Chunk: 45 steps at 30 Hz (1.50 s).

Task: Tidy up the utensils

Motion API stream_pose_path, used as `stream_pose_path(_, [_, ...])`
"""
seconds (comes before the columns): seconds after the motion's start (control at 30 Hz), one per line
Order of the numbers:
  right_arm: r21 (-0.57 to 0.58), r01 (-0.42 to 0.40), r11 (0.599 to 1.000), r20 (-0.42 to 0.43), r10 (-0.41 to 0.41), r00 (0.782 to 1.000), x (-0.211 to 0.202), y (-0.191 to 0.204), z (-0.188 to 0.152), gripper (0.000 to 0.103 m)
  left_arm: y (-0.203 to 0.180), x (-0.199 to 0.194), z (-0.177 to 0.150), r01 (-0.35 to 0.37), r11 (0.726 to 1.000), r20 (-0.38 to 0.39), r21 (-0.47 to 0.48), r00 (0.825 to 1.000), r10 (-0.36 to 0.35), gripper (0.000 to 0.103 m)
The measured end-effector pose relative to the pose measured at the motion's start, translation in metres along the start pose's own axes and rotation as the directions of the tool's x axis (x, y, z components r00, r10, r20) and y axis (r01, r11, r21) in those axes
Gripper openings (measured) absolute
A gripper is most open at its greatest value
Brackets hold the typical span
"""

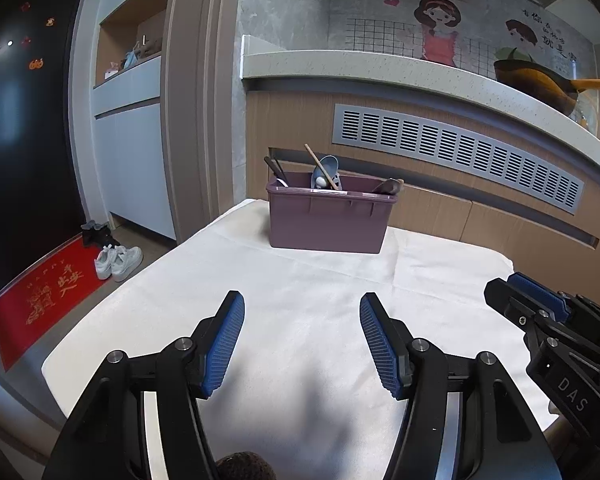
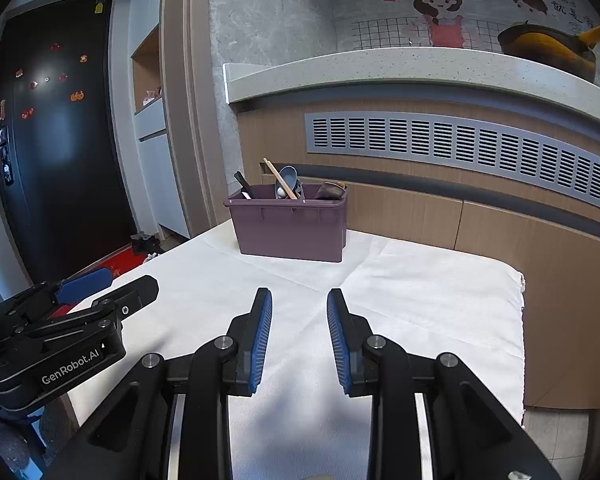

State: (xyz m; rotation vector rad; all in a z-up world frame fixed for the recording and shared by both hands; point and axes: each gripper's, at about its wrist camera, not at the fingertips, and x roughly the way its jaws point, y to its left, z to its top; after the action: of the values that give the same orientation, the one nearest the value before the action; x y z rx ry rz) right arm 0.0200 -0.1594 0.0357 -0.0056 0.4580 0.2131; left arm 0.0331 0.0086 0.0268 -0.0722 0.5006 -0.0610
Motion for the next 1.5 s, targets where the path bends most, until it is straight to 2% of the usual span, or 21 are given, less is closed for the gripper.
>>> stream_pose_path(0.57, [0.002, 0.001, 1.0, -0.002, -0.001, 1.0, -0.001, 0.001, 0.0, 0.027, 0.0, -0.002, -0.002, -0.02, 1.0, -0.009, -0.002, 1.0, 0.02, 0.061])
stream_pose_path(1.5, [0.006, -0.007, 1.0, 0.005, 0.007, 1.0, -0.007, 0.011, -0.002, 0.027, -0.005, -0.002, -0.003, -0.013, 1.0, -0.018, 0.007, 1.0, 0.014, 0.061])
